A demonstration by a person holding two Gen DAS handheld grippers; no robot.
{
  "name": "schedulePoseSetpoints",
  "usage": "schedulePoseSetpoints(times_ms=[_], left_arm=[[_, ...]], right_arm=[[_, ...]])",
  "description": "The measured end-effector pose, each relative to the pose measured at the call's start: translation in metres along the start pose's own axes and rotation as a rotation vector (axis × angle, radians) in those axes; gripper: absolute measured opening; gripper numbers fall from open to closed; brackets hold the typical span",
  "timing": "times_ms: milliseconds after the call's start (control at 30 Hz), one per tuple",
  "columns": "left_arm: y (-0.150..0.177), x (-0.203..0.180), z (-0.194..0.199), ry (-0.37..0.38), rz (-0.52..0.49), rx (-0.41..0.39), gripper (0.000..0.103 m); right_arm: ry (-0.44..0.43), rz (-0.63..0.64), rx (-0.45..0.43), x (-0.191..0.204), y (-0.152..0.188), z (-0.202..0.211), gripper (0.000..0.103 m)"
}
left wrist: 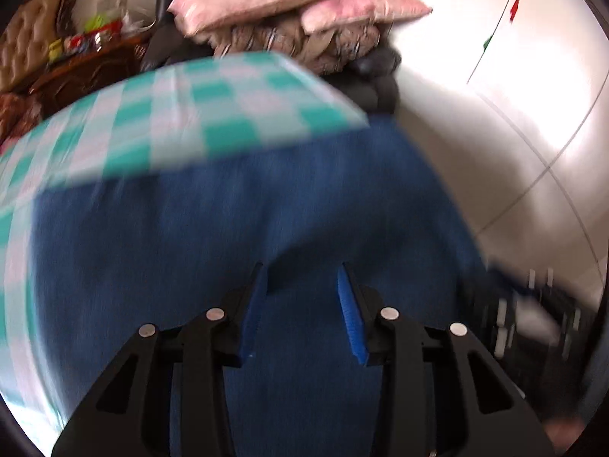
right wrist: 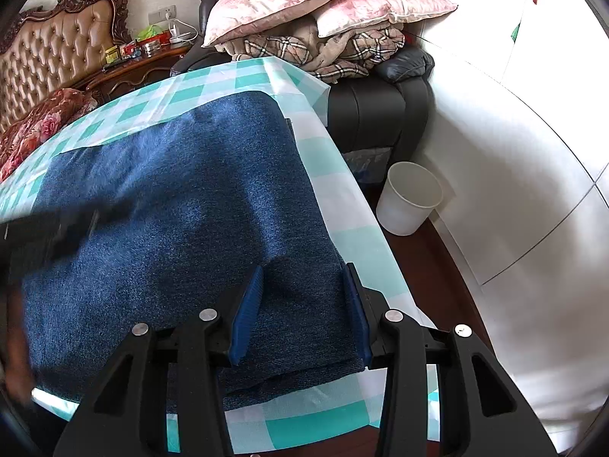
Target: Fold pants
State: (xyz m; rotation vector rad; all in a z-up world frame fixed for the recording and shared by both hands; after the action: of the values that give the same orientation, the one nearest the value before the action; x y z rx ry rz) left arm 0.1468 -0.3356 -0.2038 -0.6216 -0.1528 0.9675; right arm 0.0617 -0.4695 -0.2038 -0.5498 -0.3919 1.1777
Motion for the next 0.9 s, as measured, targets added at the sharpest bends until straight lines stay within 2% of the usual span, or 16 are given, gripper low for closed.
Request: schedulePoseSetpoints(times_ms=[133, 200, 300, 367, 433, 500, 533, 567, 633, 700, 800, 900], left_arm=[[0.044, -0.001, 0.031, -0.062, -0.085, -0.044, 0.041], [0.061, 0.005, 0.045, -0.09, -0.073, -0.067, 0.045], [0.073, 0.009, 0.055, -0.109, -0.054, -0.098, 0.047], [0.078, 0.01, 0.058, -0.13, -0.063, -0.105, 0.047], [0.077, 0.011, 0.061, -0.133, -0.051, -0.106, 0.047], [0.08, 0.01, 0.063, -0.144, -0.06, -0.102, 0.047], [0.082, 0.01, 0.064, -0.147, -0.072, -0.1, 0.047], [0.086, 0.01, 0.066, -0.14, -0.079, -0.097, 0.047], [0.088, 0.015, 0.07, -0.102, -0.066, -0.088, 0.046], [0.074, 0.037, 0.084, -0.077, 0.001, -0.127, 0.043], [0.034, 0.088, 0.097, -0.156, 0.081, -0.198, 0.04], [-0.009, 0.138, 0.076, -0.202, 0.126, -0.188, 0.033]], right_arm=[[-0.009, 0.007, 0.02, -0.001, -0.002, 0.001, 0.039], [0.008, 0.005, 0.023, -0.005, -0.015, 0.01, 0.039], [-0.01, 0.008, -0.126, -0.002, -0.063, 0.043, 0.039], [-0.098, 0.033, -0.135, 0.016, -0.088, 0.042, 0.039], [-0.181, 0.072, -0.108, 0.037, -0.105, 0.024, 0.039], [-0.161, 0.112, -0.091, 0.045, -0.116, 0.002, 0.038], [-0.131, 0.126, -0.053, 0.045, -0.117, -0.018, 0.031], [-0.104, 0.129, -0.016, 0.042, -0.116, -0.034, 0.026], [-0.104, 0.117, 0.04, 0.035, -0.105, -0.063, 0.026], [-0.111, 0.121, 0.012, 0.033, -0.101, -0.064, 0.026], [-0.123, 0.097, 0.009, 0.032, -0.099, -0.065, 0.027], [-0.133, 0.085, 0.005, 0.029, -0.099, -0.068, 0.029]])
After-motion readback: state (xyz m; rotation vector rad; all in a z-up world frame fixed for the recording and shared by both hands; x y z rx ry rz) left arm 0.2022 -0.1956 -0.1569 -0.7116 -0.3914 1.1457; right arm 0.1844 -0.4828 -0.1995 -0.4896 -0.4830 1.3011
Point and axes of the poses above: each gripper's, at about its wrist camera, not at the fingertips, and z roughly against the way its jaws point, x to its left, y to its underside, the point moved 9 cm from there along -z, roughly the way its jaws point, and after that the axes turned 4 degrees about -y, right-handed, at the moved point
